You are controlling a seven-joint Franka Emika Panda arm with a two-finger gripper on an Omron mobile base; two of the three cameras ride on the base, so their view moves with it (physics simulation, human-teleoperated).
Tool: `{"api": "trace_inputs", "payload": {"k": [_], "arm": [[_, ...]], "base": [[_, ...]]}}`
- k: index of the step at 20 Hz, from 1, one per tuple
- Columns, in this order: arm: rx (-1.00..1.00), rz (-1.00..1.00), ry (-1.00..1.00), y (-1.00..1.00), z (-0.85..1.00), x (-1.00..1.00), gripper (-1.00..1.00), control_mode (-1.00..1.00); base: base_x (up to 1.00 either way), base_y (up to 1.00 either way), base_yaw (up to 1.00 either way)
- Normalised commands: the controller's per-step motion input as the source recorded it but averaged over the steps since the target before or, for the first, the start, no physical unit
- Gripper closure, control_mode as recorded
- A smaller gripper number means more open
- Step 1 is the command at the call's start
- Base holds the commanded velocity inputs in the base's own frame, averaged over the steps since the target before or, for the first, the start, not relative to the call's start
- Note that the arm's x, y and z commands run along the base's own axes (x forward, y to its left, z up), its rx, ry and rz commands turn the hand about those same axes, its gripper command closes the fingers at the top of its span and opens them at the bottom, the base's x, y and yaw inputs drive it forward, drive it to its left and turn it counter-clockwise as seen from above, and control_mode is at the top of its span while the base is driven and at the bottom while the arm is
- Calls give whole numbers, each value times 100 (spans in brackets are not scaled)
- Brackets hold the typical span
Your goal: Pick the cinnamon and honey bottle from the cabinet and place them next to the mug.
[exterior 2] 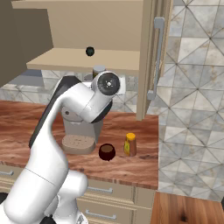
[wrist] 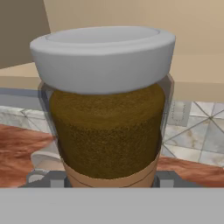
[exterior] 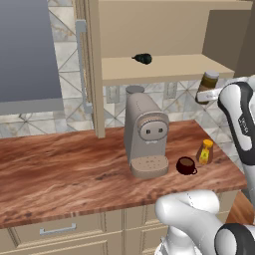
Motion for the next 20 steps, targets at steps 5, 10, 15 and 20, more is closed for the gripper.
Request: {"api": "trace_inputs", "payload": {"k": [5, 10, 15, 20], "arm": [[0, 25, 0, -12, -49, -48, 100, -100], [0, 17, 0, -7, -75, -34, 100, -100], [-1, 4, 0, -11, -99, -2, 100, -100], [0, 0, 0, -1, -61, 0, 100, -100]], "base": [[0, 0, 0], [0, 0, 0], [0, 0, 0], [0, 0, 0]]}}
